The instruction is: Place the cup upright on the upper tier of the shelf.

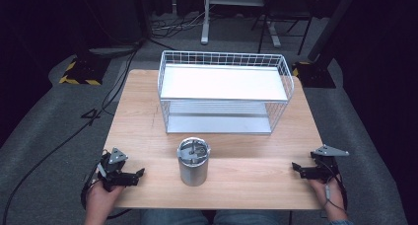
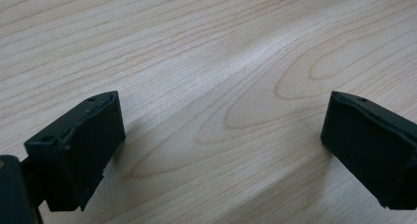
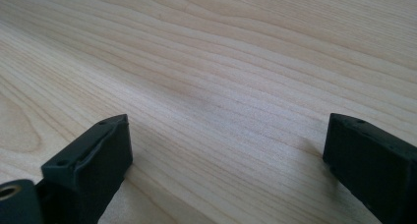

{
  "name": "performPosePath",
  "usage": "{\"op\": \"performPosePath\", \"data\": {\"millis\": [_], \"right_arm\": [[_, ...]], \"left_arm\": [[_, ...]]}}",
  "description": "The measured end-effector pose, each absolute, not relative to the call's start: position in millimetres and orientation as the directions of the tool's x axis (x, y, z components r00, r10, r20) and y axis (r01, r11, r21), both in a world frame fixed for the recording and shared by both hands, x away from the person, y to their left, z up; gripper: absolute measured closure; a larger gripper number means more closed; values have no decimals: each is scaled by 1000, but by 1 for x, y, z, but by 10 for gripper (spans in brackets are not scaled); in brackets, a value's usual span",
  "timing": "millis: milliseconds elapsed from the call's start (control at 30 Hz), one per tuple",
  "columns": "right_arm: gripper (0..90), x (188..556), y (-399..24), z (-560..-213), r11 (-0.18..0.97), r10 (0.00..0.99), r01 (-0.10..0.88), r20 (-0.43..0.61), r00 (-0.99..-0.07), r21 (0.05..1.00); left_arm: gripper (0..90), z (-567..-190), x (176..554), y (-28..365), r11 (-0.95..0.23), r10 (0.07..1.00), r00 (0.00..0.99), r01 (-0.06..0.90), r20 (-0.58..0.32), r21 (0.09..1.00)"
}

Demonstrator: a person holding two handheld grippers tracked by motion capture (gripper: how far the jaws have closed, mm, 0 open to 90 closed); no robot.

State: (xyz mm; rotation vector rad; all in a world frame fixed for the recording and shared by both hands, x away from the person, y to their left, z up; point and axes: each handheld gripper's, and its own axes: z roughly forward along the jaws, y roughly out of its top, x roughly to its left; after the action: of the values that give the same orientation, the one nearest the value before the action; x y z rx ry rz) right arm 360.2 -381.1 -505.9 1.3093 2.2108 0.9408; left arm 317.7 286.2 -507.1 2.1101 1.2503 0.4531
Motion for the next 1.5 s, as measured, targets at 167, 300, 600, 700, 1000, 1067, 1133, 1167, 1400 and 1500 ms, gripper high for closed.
{"op": "performPosePath", "data": {"millis": [167, 300, 600, 700, 1000, 1067, 1133, 1167, 1400, 1500], "right_arm": [[36, 360, -381, -506, 336, 876, 608, -1, -483, 720], [34, 360, -381, -506, 337, 875, 607, -2, -484, 719], [35, 360, -381, -506, 336, 876, 608, -2, -482, 719], [34, 360, -381, -506, 336, 876, 608, -2, -482, 719], [37, 360, -381, -506, 337, 876, 607, -3, -483, 720], [38, 360, -381, -506, 337, 875, 607, -2, -483, 720], [39, 360, -381, -506, 337, 875, 607, -3, -483, 720], [39, 360, -381, -506, 337, 875, 606, -3, -484, 720], [45, 360, -381, -506, 338, 874, 605, -2, -486, 721], [46, 360, -381, -506, 338, 874, 605, -3, -485, 721]], "left_arm": [[2, -507, 319, 284, -352, 870, 492, 658, -27, 666], [0, -507, 318, 284, -350, 872, 488, 660, -26, 664], [0, -501, 311, 289, -340, 871, 489, 672, -50, 657], [0, -498, 308, 291, -337, 869, 493, 664, -51, 668], [0, -473, 290, 297, -287, 859, 507, 585, -66, 759], [0, -468, 287, 298, -263, 852, 517, 561, -84, 784], [0, -459, 280, 295, -258, 838, 542, 508, -72, 822], [0, -456, 279, 294, -252, 835, 545, 496, -72, 831], [0, -443, 272, 289, -210, 804, 587, 433, -97, 877], [0, -440, 269, 286, -200, 806, 587, 396, -79, 896]]}}
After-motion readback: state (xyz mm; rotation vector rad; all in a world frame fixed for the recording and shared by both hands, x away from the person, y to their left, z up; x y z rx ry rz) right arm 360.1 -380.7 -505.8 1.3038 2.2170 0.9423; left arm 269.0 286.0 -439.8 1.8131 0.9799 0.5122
